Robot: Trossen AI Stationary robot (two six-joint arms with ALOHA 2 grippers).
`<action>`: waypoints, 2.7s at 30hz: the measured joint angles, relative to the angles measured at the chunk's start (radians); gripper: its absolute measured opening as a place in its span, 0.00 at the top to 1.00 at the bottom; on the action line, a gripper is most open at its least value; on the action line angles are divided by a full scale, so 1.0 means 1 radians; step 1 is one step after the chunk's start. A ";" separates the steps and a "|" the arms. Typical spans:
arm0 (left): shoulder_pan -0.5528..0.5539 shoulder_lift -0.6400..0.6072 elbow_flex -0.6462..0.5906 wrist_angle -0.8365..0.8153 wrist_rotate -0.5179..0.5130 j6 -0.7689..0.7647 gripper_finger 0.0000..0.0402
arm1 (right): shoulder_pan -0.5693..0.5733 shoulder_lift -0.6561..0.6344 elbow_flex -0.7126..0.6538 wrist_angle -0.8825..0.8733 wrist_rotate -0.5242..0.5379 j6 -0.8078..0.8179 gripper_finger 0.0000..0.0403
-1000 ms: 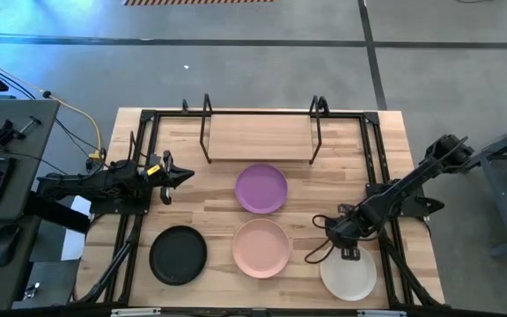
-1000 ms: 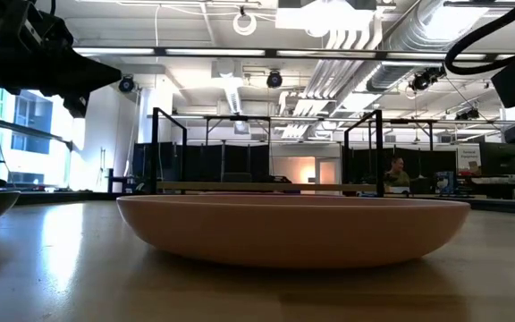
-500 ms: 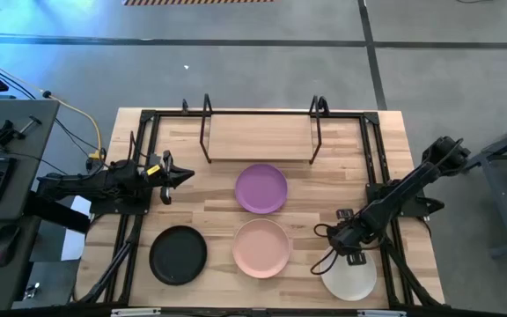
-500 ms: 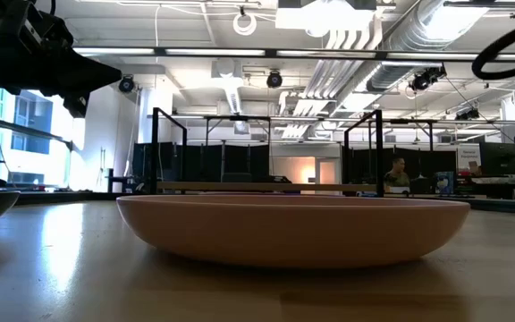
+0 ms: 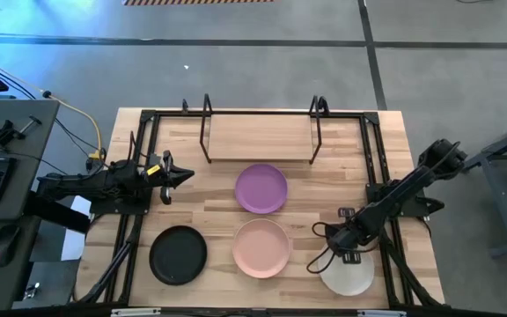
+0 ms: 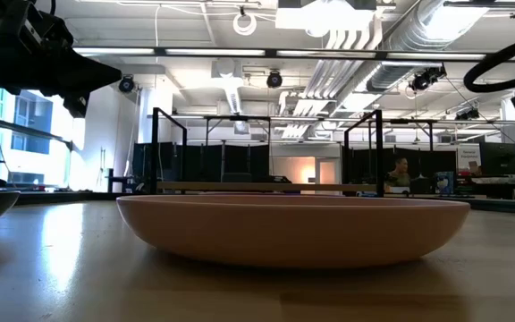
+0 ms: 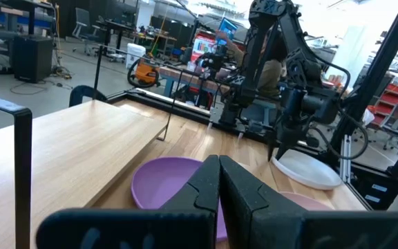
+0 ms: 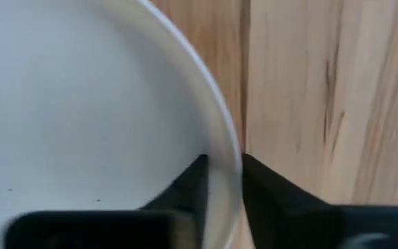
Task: Place and stack plates onto a shelf
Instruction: Put the white plate on the shelf
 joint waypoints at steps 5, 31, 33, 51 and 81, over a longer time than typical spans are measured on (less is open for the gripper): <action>0.000 0.000 0.000 0.000 0.000 0.000 1.00 | -0.001 -0.010 0.023 -0.032 -0.014 -0.014 0.98; 0.000 0.000 0.000 0.000 0.000 0.000 1.00 | -0.793 -0.030 0.710 -0.085 -0.142 -0.213 1.00; 0.000 0.000 0.000 0.000 0.000 0.000 1.00 | -0.885 0.028 0.798 -0.113 -0.151 -0.247 1.00; 0.000 0.000 0.000 0.000 0.000 0.000 1.00 | -1.291 0.565 1.315 -0.582 -0.006 -0.367 1.00; 0.000 0.000 0.000 0.000 0.000 0.000 1.00 | -1.347 0.598 1.311 -0.662 0.063 -0.413 0.80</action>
